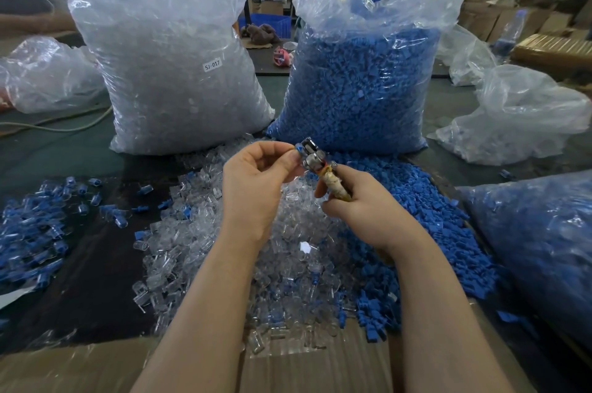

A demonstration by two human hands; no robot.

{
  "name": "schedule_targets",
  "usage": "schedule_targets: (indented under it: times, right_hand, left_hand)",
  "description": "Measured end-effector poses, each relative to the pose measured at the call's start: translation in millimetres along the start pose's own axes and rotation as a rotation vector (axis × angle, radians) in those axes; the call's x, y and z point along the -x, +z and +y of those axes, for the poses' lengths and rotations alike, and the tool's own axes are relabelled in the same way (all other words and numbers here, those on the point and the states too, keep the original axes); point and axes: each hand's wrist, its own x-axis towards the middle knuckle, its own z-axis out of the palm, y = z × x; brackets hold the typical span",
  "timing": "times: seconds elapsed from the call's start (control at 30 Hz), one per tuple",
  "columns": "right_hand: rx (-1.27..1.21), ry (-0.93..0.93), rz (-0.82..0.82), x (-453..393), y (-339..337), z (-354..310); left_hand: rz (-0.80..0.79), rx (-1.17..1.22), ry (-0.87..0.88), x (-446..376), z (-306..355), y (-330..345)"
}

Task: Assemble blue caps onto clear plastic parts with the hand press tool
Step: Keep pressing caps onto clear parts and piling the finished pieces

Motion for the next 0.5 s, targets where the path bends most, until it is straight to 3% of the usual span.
schedule_targets:
  times: [0.5]
  right_hand:
    - [0.1, 0.022, 0.04, -1.8, 4.6, 0.1]
  left_hand:
    - [-0.002, -0.023, -0.057, -1.8, -1.0, -3.8]
